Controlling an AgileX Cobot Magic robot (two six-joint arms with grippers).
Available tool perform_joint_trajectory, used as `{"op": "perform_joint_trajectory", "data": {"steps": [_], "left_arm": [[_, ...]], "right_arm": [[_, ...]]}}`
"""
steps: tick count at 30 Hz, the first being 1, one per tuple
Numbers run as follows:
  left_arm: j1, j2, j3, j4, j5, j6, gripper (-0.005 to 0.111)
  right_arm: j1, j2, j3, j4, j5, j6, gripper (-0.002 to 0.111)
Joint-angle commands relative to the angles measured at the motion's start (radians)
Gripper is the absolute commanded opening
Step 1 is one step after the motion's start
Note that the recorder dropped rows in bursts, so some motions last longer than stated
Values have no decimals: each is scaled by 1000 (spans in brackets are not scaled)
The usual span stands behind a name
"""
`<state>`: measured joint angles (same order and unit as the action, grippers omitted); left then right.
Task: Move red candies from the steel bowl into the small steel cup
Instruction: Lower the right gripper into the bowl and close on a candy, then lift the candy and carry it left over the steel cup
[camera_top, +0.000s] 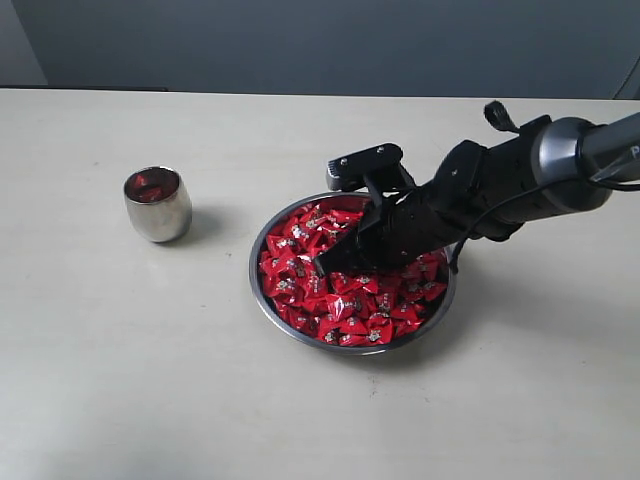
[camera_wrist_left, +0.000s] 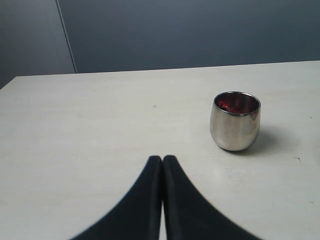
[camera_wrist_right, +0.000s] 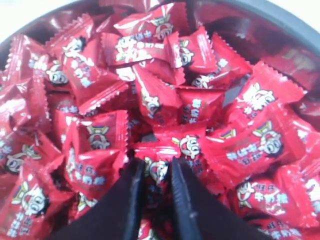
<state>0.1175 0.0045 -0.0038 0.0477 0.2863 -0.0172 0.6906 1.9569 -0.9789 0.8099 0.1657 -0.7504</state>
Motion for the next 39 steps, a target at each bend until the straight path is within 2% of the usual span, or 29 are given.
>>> {"op": "perform_joint_trajectory", "data": {"steps": [1,24,34,39], "left_arm": [[1,-4,4,-2,-2,-2,0],[1,-4,4,-2,-2,-2,0],[1,-4,4,-2,-2,-2,0],[1,-4,4,-2,-2,-2,0]], "right_arm": [[-2,-39,-6,-21,-16,-2,-1],[-2,-219,-4,-78,-14,-2,-1],[-2,-289,-28,-76,-80,-42,-1],[73,-284,-81,-83,-96,-165,-1]]}}
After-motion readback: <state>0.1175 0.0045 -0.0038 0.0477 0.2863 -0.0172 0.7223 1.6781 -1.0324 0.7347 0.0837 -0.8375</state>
